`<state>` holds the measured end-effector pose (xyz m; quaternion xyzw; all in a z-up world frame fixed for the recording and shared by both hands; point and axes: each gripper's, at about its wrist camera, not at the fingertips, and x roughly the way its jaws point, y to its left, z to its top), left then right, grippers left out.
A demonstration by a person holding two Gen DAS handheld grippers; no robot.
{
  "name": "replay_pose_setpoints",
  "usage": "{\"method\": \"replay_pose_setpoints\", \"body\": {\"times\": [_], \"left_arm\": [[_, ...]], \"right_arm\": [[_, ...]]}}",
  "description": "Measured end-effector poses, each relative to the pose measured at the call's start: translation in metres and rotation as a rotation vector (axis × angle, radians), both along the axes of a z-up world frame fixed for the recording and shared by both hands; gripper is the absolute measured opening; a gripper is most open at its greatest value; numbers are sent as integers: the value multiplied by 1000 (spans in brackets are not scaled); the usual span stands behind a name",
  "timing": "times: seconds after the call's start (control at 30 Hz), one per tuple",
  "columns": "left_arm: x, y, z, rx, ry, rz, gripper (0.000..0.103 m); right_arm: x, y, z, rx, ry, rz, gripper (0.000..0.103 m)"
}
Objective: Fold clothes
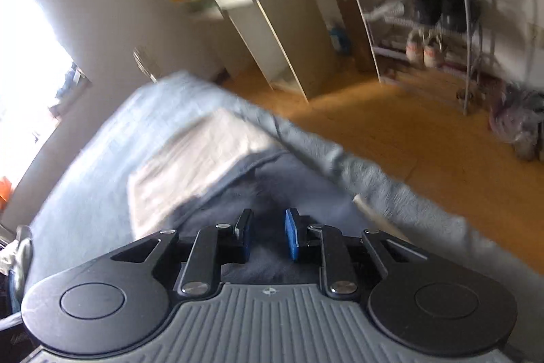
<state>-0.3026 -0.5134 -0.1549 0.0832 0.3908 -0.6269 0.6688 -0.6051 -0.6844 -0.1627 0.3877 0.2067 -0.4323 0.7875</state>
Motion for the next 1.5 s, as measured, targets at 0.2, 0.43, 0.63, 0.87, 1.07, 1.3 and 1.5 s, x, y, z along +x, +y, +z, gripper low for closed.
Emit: {"method": "replay_pose_setpoints", "body": {"times": [0.2, 0.43, 0.63, 0.87, 1.07, 1.3, 1.5], "left_arm": [[-27, 42, 3, 7, -20, -107, 53], [-77, 71, -13, 80, -88, -247, 53], [-63, 97, 25, 47, -87, -155, 55], [-64, 171, 78, 22, -47, -51, 67], [-80, 235, 111, 10, -43, -2, 74], [-89, 314, 143, -64, -75, 71, 98], [-92, 357, 161, -83, -120, 140, 103]], "right_arm": [[-73, 57, 49, -91, 36, -29, 23], [-72, 106, 15, -3, 277, 4, 23], [-44, 128, 14, -62, 450, -56, 23], [-48, 208, 61, -107, 357, -47, 26], [-38, 280, 88, -106, 325, 1, 36], [-22, 357, 116, -139, 340, 24, 52], [-16, 412, 140, -185, 363, 10, 79]]}}
